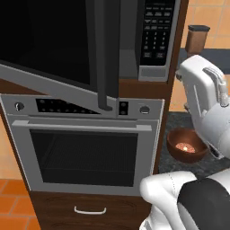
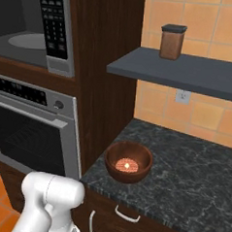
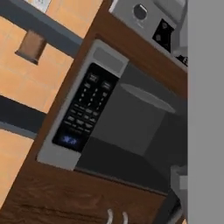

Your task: Open the microwave, place the bowl with waffle inside the microwave, then close the microwave door and turn it on.

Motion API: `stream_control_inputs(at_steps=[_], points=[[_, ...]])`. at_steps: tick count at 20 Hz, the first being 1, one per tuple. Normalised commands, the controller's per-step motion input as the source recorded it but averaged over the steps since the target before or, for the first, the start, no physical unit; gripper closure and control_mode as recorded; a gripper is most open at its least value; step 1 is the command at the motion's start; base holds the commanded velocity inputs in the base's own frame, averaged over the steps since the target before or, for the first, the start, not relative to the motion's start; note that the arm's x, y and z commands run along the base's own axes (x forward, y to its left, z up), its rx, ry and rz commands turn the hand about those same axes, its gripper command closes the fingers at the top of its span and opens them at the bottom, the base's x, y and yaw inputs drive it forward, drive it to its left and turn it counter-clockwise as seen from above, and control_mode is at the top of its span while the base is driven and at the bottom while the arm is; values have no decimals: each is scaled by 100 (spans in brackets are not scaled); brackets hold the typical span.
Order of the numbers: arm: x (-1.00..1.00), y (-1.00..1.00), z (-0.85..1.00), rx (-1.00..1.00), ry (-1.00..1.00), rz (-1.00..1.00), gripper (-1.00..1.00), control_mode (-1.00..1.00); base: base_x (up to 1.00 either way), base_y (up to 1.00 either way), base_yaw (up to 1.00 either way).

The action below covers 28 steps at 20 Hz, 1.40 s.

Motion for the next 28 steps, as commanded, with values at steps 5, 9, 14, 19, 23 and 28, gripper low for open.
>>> stream_control_inputs(at_steps=[5,9,14,19,23,28], points=[[73,8,-16,46,22,40,-100,-100,0,0,0],[31,4,-65,10,10,41,-100,-100,0,0,0],[21,61,-41,2,3,39,-100,-100,0,0,0],[49,25,4,2,0,24,-100,-100,0,0,0],[42,-17,14,2,-3,11,-100,-100,0,0,0],[38,38,0,0,0,7,-100,-100,0,0,0]])
